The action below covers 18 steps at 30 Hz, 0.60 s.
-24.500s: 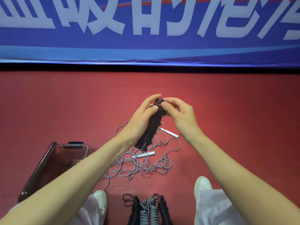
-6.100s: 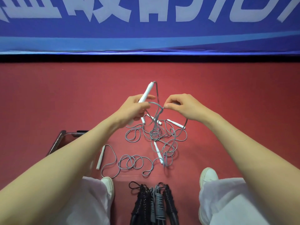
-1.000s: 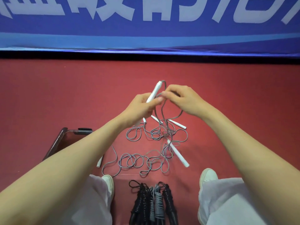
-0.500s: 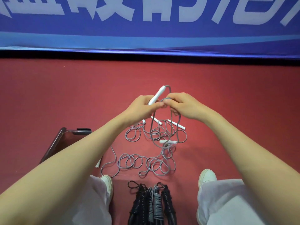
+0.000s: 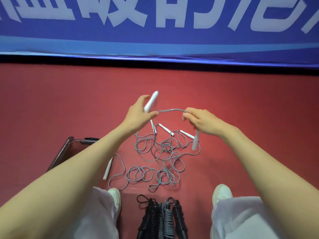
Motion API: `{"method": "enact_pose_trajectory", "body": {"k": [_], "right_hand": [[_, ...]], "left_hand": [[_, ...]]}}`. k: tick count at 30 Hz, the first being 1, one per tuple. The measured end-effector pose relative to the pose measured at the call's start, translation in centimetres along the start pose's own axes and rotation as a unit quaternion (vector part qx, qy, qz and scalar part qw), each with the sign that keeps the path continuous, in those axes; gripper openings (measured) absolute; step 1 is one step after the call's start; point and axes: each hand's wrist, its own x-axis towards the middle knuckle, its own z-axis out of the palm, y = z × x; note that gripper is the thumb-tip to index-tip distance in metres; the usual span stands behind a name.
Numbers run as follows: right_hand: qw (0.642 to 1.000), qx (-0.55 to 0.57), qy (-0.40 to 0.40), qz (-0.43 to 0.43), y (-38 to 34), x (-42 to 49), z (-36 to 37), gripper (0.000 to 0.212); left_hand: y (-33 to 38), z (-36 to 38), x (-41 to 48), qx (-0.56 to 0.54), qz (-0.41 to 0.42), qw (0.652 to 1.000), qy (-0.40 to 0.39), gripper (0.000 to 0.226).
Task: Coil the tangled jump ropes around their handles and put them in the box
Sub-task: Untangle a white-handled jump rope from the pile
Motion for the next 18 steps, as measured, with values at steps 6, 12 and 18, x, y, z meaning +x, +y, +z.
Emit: {"method": "enact_pose_trajectory", "body": {"k": [6, 12, 18], "right_hand": [[0.994, 0.073, 0.049, -0.069, -3.3, 0.2, -0.3, 0.029], [0.964, 0.259, -0.051, -0.008, -1.3, -0.2, 0.4, 0.014], [0.935, 0.343, 0.073, 0.044, -1.4, 0.4, 1.4, 0.019]], "left_hand": [[2.3, 2.1, -1.4, -0.101, 0.097, 0.981, -0.134, 0.016], [4.1, 1.1, -0.7, -0.391, 0.022, 0.920, -0.021, 0.019], [2.8, 1.4, -0.2, -0.365, -0.055, 0.928, -0.056, 0.015]]}}
